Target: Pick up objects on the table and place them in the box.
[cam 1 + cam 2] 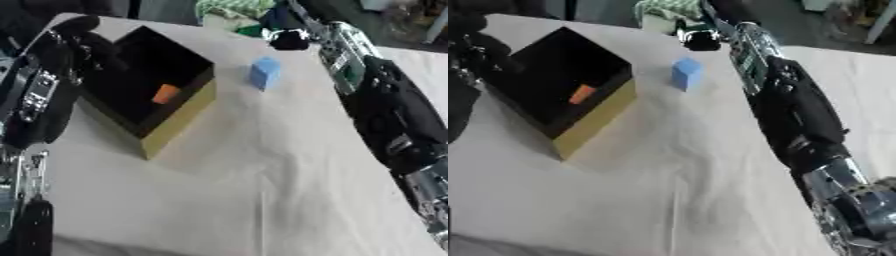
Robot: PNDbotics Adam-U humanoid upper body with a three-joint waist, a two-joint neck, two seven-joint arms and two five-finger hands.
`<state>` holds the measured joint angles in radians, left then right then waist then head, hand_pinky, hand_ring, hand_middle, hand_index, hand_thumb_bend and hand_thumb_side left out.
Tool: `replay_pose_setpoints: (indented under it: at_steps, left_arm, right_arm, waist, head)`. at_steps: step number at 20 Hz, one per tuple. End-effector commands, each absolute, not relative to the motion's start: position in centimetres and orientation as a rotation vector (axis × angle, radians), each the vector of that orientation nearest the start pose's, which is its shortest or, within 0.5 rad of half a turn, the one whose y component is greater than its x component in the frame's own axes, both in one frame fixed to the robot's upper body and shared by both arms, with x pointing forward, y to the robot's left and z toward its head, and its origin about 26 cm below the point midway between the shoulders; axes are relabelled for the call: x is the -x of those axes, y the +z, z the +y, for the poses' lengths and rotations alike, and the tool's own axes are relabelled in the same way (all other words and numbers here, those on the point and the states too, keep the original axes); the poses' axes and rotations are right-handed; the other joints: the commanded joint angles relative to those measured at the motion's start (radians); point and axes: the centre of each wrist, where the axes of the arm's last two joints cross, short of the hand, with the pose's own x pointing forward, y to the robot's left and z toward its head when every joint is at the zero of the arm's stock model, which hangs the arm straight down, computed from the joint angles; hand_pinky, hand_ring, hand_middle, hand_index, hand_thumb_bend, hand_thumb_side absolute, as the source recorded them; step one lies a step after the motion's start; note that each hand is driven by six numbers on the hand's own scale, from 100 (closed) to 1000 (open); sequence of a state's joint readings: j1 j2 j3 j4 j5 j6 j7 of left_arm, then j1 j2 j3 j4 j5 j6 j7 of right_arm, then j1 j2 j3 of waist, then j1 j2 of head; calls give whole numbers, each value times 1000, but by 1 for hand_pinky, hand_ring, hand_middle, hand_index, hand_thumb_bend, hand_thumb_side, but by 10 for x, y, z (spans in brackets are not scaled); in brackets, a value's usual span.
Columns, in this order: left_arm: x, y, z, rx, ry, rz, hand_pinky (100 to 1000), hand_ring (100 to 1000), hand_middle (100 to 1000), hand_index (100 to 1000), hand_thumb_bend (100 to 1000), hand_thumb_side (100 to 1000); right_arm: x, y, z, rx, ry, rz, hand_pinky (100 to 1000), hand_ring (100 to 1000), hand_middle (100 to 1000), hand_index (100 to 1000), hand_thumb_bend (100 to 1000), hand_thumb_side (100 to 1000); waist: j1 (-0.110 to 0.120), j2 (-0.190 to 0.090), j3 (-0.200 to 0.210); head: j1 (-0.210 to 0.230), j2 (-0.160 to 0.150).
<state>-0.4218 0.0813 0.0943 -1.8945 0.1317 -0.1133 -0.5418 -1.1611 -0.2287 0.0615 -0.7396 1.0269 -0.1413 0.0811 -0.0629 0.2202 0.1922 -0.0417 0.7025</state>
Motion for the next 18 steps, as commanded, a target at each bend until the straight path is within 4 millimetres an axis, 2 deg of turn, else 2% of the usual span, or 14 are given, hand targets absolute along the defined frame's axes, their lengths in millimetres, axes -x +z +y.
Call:
replay_pose_setpoints:
  at_steps: [1,4,6,8,9,15,16,17,18]
  left_arm:
    - [-328,205,237,369,-689,-2364,720,622,636,878,100,708]
    - [-328,204,237,369,-692,-2363,720,622,636,877,100,706]
    - [-328,204,237,369,-693,-2364,720,621,636,878,100,706]
    - [-328,204,237,369,-696,-2363,720,621,636,878,100,706]
    - [-328,204,237,370,-697,-2363,720,621,636,878,100,706]
    - [-329,204,237,372,-700,-2363,719,621,635,878,100,706]
    - [-329,204,237,372,-700,-2363,719,621,635,878,100,706]
    - [-329,204,237,372,-700,-2363,719,621,635,878,100,707]
    - [-330,204,237,371,-700,-2363,719,621,635,878,100,707]
  right_arm:
    - [-511,233,-195,1032,1322,-1638,928,823,971,1000,100,299]
    - [-512,227,-198,1035,1357,-1566,928,837,975,1000,100,331]
    - [-513,224,-201,1038,1364,-1531,926,840,972,1000,100,422]
    - [-513,221,-202,1047,1365,-1504,924,845,971,1000,100,460]
    - [-513,220,-202,1054,1364,-1492,924,848,972,1000,100,515]
    - [-514,210,-203,1104,1343,-1421,920,883,986,999,100,641]
    - [-514,208,-202,1107,1346,-1411,920,885,982,999,100,610]
    - [-514,206,-200,1107,1354,-1400,919,887,983,999,100,677]
    - [-514,204,-199,1105,1363,-1391,919,890,983,999,100,696]
  waist:
    - [8,-23,1]
    - [9,-23,1]
    - [9,-21,2]
    - [10,-20,2]
    - [10,-19,3]
    - [14,-16,8]
    - [14,-16,9]
    - [15,-15,10]
    - [15,-15,10]
  head:
    - [3,-5]
    - [4,-7]
    - [3,-8]
    - [2,-9]
    - [2,-10]
    - [-1,-12]
    - [-1,-12]
    - [-1,-13]
    - [-1,-13]
